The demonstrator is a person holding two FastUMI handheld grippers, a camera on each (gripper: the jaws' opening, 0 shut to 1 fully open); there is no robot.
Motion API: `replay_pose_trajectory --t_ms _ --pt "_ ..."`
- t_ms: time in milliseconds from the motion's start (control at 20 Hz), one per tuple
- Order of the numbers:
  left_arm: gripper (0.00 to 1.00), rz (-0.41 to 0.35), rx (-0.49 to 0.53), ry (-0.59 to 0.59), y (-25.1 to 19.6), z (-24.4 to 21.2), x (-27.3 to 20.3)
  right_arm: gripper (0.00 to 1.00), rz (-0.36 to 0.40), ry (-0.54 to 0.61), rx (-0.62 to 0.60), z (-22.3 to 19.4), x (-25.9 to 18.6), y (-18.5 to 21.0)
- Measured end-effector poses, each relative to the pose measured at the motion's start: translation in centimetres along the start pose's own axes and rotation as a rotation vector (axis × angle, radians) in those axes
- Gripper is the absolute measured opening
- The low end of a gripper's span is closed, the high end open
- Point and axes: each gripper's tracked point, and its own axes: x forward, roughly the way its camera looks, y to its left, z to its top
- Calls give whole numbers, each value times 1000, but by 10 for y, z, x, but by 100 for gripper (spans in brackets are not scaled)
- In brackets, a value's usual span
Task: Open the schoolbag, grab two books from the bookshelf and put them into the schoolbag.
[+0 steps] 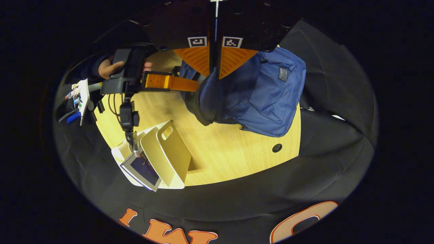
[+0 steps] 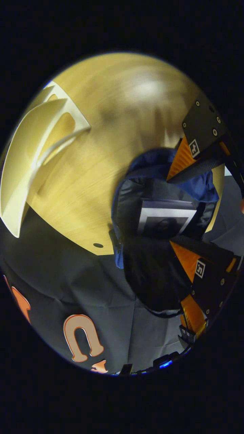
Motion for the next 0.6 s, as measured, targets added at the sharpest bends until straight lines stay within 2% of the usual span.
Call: replay_pose_trajectory --t_ms 350,600 --pt "2 -3 -21 11 -16 -5 17 96 -205 -153 -156 57 -80 -51" --pt "2 -6 -38 10 -26 -6 24 97 -341 -275 -325 103 -125 -67"
